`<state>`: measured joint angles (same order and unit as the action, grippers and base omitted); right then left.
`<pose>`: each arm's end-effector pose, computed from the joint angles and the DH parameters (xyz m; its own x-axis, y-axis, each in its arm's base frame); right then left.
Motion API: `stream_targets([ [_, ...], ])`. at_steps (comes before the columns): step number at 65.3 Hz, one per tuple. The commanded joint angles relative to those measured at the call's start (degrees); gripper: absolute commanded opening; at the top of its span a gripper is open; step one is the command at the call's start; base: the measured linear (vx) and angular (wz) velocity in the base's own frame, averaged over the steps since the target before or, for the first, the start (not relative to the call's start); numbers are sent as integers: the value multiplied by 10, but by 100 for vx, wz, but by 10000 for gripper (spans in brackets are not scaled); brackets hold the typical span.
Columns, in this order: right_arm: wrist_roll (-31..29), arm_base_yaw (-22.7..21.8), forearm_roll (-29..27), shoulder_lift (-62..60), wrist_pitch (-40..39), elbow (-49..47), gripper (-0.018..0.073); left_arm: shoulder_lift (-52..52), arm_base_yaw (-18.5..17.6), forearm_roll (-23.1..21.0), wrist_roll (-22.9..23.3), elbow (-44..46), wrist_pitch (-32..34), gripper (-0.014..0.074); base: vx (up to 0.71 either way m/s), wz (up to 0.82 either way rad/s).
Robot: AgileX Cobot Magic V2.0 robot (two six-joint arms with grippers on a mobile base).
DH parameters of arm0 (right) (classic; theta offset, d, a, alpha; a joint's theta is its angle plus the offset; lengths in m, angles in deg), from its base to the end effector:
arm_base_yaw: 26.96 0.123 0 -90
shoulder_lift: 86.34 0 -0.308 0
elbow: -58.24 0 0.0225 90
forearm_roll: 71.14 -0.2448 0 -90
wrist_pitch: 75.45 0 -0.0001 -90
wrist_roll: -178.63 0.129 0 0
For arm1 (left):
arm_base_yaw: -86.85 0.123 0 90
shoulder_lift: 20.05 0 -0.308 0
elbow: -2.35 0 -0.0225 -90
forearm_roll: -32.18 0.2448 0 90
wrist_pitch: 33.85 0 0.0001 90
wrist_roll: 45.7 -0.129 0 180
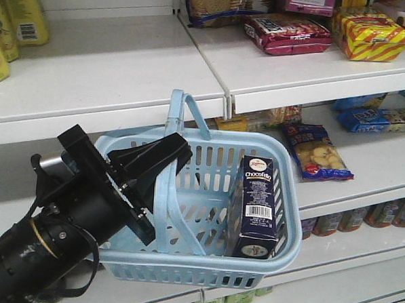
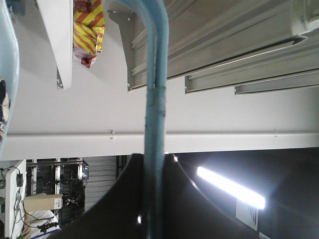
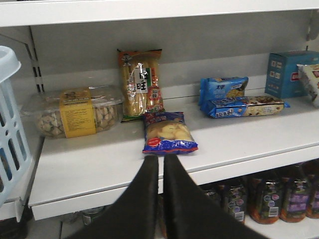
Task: Left arm holds basket, right arm returns cookies
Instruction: 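Drive the base up to the snack shelf with the basket held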
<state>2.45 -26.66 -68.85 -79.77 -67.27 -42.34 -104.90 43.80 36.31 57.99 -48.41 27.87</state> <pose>0.0653 -0.0004 0.1883 -0.0726 0.0267 -0.9970 0.0024 0.9996 0.0266 0.2015 -0.1995 0.3061 -0.7517 -0.6349 0.1782 0.0502 -0.3246 -0.9445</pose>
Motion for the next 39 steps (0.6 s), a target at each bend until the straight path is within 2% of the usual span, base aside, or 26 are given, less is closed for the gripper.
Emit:
stream_targets([
  [1, -5, -3, 2, -5, -44, 10, -6, 20, -3, -7, 0, 17, 78, 0, 3, 26],
  [39, -5, -3, 2, -5, -44, 10, -6, 20, -3, -7, 0, 17, 78, 0, 4, 23],
])
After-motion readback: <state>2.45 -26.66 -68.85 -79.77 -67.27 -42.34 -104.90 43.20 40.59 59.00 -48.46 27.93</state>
